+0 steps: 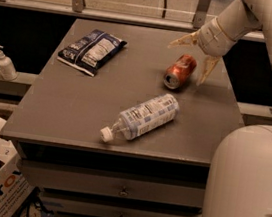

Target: Knock coke can over

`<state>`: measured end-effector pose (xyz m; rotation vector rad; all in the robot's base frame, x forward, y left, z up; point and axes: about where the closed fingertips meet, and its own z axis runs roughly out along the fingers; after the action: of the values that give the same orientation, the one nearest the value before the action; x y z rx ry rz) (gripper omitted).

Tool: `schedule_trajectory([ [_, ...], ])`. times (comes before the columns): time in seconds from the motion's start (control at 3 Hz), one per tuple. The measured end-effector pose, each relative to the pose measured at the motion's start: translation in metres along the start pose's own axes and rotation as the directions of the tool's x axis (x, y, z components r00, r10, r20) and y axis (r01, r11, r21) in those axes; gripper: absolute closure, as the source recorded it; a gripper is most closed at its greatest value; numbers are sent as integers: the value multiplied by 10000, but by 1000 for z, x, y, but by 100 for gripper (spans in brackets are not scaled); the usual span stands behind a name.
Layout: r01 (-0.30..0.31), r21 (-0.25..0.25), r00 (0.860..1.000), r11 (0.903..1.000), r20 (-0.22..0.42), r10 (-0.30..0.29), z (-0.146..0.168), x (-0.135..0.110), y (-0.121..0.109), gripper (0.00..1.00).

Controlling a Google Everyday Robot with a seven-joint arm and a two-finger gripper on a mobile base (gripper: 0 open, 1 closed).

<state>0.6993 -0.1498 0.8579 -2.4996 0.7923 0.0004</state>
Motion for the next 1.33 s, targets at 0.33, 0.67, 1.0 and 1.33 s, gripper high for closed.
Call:
schedule_trajectory([
  [0.33,-90,23,9999,10000,53,90,-1,0,-1,0],
  [0.67,-1003,459,9922,9939,788,965,-2,-4,0,0],
  [1.0,-2986,1522,9412,9422,2105,2643,-10,-1,1,0],
  [1.33,-4896,2274,8503,8418,3383,4031,-30,5,-3,0],
])
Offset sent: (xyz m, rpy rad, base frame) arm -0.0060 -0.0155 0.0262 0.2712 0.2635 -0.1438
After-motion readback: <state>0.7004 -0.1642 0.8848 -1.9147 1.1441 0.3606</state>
